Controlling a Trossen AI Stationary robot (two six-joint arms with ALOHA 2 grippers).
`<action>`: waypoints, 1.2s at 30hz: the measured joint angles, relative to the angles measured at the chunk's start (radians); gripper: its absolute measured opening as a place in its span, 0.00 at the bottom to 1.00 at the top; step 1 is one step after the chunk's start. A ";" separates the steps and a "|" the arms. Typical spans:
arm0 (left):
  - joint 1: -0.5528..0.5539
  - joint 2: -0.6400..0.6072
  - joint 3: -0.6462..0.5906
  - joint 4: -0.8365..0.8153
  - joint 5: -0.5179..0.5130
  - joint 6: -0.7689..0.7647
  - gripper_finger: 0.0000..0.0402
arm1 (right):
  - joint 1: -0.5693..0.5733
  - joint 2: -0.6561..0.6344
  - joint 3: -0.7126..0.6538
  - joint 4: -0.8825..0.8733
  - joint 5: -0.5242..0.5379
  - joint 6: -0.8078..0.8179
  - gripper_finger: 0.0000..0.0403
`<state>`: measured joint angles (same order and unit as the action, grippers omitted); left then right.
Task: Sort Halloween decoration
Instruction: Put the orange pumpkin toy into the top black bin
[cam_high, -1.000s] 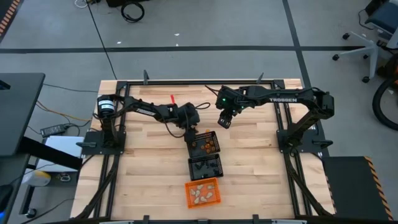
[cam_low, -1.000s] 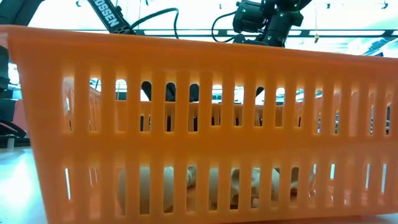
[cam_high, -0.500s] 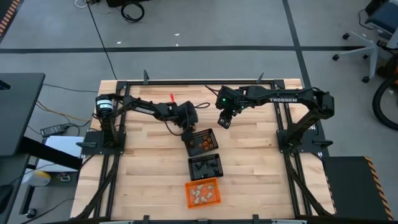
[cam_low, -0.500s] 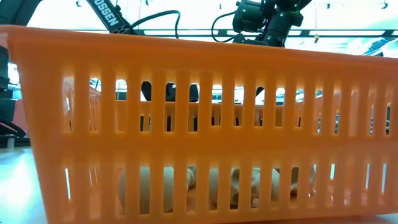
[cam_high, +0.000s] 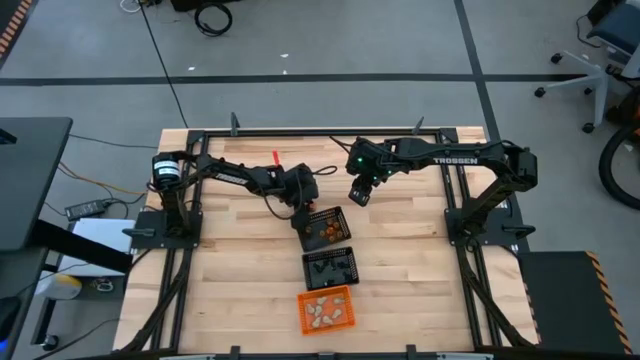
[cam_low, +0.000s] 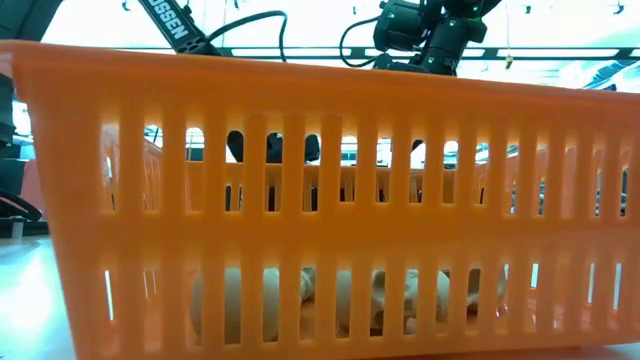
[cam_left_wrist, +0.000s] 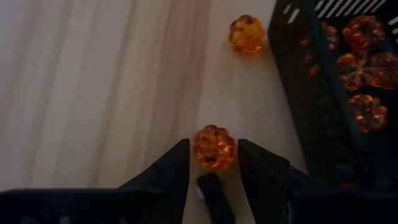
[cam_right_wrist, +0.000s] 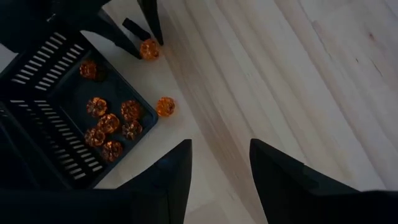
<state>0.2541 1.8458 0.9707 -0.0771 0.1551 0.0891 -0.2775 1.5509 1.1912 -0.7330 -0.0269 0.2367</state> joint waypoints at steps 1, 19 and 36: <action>-0.003 0.000 0.000 0.000 0.001 0.000 0.35 | 0.000 0.000 0.000 -0.001 -0.001 0.003 0.41; -0.058 0.014 0.003 0.014 -0.052 0.000 0.35 | 0.005 0.000 0.000 -0.001 -0.020 0.023 0.41; -0.058 0.014 0.004 0.018 -0.056 0.002 0.22 | 0.014 0.000 0.000 -0.002 -0.020 0.023 0.41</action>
<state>0.1959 1.8595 0.9745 -0.0586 0.0995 0.0914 -0.2634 1.5509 1.1912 -0.7345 -0.0471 0.2596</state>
